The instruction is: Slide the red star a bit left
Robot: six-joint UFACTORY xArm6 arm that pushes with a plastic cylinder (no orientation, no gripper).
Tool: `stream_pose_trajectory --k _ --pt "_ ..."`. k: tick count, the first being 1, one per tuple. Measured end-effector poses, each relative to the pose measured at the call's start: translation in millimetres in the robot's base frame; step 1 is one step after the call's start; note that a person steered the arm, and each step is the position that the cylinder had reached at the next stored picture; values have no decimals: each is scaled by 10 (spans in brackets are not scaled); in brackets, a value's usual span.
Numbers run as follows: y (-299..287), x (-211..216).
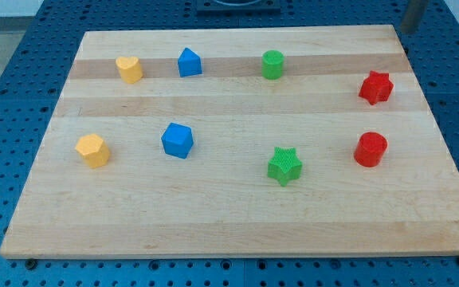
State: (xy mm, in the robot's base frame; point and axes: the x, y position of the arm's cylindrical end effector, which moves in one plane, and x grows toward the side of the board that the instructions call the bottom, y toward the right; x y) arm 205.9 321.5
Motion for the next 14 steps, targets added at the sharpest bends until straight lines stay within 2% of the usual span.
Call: stream_pose_trajectory --k 1,2,4,5,6,7,11,12,13,14 --pt "196 0" --pt "-302 229" --pt "-529 198" --pt "-1045 101" --pt "-1045 101" --pt "-1034 521" --pt "-1034 446" --pt "-824 431" --pt "-380 431" --pt "-380 544"
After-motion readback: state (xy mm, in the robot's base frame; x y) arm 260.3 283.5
